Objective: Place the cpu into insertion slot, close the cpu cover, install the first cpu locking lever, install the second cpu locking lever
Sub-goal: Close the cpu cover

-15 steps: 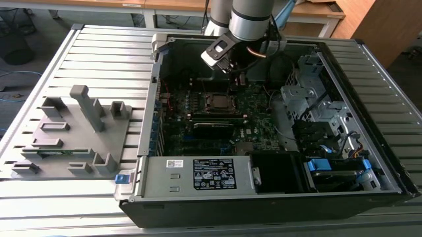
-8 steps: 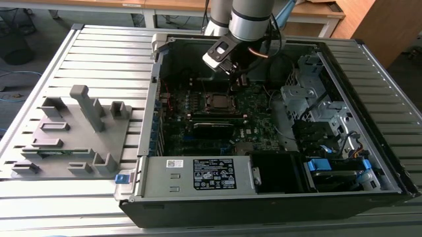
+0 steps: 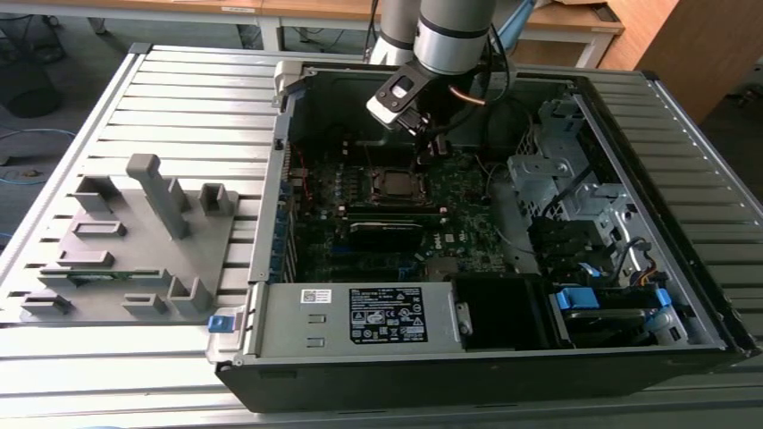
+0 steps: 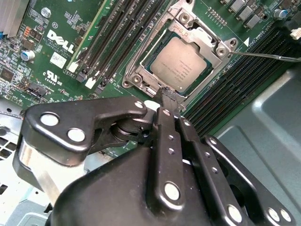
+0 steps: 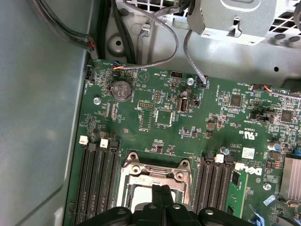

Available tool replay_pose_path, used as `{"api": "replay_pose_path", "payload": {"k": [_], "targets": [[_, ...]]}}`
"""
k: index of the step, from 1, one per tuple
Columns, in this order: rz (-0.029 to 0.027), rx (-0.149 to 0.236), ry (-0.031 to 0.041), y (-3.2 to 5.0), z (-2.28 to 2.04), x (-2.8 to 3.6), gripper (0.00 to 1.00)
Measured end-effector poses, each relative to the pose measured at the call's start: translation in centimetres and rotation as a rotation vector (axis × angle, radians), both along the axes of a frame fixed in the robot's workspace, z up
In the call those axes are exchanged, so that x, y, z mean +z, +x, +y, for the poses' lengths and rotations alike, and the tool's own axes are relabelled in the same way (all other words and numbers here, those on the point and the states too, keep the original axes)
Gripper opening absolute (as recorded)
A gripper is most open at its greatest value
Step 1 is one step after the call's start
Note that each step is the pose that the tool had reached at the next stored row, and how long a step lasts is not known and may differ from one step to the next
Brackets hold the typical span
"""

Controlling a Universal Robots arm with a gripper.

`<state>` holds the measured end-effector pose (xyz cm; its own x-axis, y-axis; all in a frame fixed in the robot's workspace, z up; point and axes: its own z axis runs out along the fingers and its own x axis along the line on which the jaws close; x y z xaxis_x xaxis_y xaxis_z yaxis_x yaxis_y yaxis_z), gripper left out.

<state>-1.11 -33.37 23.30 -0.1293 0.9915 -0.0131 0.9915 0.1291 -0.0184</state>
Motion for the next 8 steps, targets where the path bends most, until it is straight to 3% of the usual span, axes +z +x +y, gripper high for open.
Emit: {"api": "replay_pose_path", "payload": {"k": [8], "targets": [[0.0000, 0.002, 0.0000, 0.00, 0.00, 0.00, 0.11]]}}
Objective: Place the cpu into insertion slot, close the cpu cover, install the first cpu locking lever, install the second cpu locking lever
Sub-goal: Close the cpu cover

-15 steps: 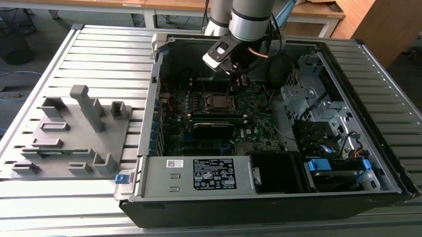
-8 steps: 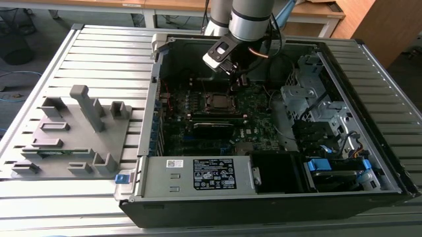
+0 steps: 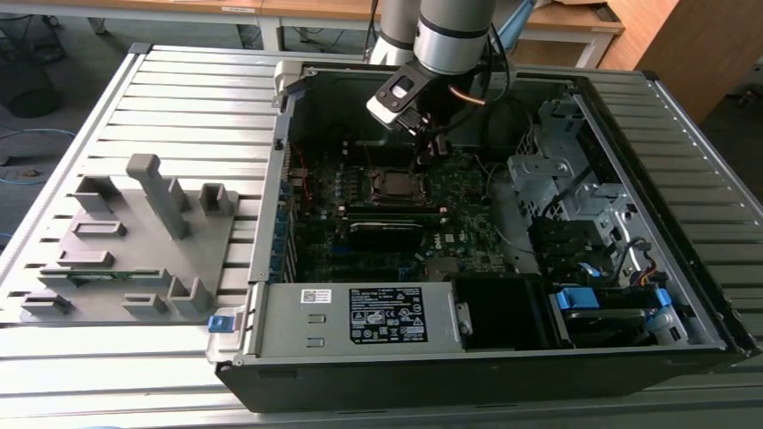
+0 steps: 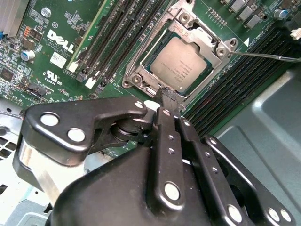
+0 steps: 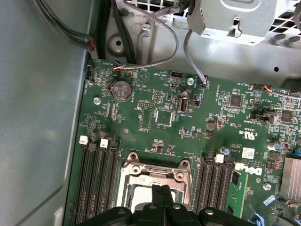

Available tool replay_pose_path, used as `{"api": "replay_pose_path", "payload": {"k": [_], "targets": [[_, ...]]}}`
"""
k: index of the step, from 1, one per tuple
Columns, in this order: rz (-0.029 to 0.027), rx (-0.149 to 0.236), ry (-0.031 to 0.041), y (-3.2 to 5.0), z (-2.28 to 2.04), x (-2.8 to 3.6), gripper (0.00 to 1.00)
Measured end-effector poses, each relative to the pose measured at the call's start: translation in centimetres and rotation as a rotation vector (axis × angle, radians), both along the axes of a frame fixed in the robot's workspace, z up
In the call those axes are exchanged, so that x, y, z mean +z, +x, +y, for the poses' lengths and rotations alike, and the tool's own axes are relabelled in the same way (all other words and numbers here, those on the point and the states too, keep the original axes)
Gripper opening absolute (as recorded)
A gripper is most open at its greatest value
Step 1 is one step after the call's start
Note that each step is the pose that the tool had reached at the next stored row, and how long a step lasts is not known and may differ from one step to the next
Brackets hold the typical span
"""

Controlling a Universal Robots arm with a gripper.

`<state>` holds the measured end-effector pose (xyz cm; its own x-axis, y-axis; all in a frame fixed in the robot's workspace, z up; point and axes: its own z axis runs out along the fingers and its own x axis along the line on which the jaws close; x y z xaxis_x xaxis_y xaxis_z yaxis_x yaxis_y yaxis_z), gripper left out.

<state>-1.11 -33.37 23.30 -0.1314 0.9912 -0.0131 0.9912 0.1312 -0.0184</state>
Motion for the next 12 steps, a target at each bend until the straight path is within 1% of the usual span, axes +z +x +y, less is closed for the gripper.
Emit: {"api": "replay_pose_path", "payload": {"k": [5, 12], "targets": [[0.0000, 0.021, 0.0000, 0.00, 0.00, 0.00, 0.11], [0.0000, 0.024, 0.0000, 0.00, 0.00, 0.00, 0.11]]}}
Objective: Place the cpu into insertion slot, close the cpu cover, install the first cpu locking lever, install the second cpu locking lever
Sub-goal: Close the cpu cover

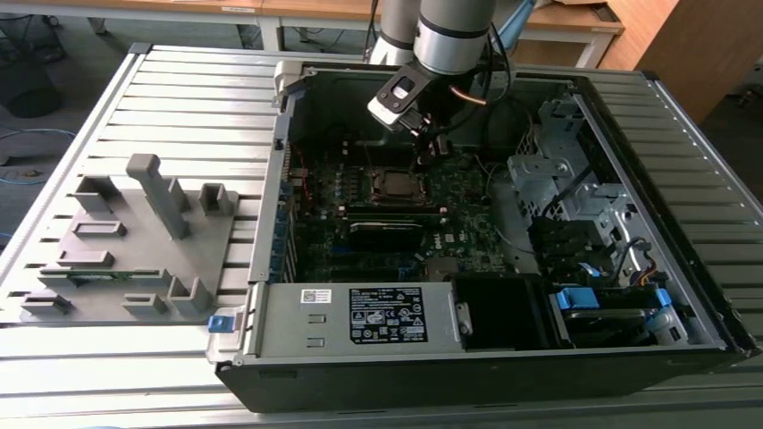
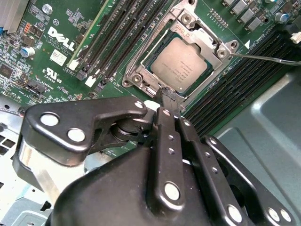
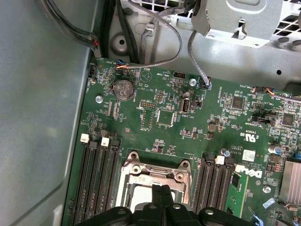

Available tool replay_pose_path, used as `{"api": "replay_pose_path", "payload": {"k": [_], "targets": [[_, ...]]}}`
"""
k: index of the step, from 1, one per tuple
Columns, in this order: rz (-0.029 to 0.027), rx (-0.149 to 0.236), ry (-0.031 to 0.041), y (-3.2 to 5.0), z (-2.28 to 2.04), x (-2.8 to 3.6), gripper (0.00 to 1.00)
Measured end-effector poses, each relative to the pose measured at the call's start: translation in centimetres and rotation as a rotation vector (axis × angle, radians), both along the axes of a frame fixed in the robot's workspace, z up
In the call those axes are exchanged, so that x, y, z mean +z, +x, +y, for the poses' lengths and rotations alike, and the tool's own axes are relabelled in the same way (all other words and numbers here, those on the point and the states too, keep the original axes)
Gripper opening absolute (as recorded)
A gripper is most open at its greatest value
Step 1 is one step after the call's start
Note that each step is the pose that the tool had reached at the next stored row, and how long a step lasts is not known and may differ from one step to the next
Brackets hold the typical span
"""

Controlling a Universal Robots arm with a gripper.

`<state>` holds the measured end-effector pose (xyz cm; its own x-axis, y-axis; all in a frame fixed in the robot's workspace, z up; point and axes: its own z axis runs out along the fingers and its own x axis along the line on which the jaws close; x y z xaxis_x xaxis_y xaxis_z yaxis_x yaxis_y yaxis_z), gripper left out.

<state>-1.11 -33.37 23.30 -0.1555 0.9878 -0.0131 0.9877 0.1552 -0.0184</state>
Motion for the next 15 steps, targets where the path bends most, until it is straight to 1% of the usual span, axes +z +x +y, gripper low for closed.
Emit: {"api": "replay_pose_path", "payload": {"k": [8, 15], "targets": [[0.0000, 0.005, -0.0001, 0.00, 0.00, 0.00, 0.11], [0.0000, 0.047, -0.0001, 0.00, 0.00, -0.01, 0.11]]}}
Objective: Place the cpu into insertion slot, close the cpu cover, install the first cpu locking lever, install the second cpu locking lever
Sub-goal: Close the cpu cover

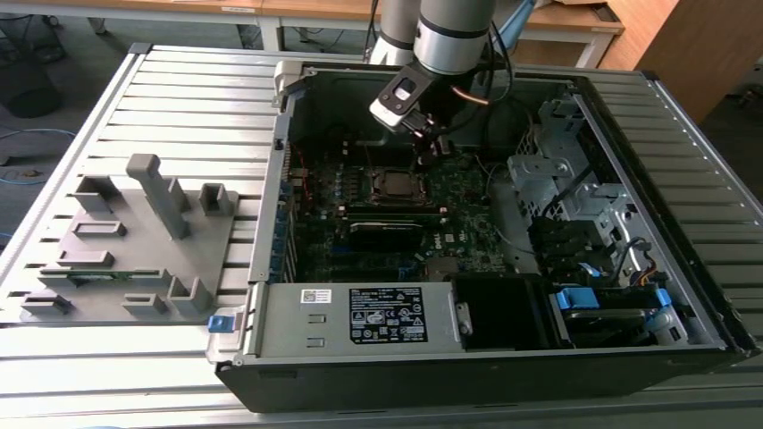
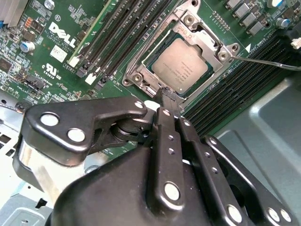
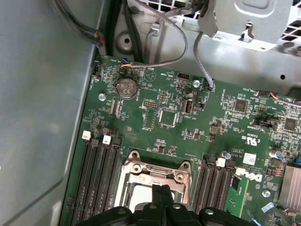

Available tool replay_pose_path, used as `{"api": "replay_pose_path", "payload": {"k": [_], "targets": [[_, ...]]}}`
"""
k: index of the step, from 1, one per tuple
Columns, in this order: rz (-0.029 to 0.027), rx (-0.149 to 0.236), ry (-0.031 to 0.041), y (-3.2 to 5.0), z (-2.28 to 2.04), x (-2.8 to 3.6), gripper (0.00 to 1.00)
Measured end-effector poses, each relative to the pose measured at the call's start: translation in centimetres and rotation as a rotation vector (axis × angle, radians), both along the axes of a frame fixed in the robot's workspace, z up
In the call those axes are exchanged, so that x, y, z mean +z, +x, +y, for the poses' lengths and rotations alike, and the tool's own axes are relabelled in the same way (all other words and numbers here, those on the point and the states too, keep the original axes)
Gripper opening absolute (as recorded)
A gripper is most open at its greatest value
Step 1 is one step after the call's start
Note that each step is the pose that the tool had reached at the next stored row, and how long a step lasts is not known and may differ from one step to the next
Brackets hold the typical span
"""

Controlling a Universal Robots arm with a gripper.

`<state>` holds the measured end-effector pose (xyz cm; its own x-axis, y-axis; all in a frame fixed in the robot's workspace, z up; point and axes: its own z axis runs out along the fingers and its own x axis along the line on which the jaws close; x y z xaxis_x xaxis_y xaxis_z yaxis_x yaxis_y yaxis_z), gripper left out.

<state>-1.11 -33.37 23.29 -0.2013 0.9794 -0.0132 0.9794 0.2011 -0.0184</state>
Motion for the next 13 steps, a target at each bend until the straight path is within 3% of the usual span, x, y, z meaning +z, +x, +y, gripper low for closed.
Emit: {"api": "replay_pose_path", "payload": {"k": [13], "targets": [[0.0000, 0.059, 0.0001, 0.00, 0.00, -0.01, 0.11]]}}
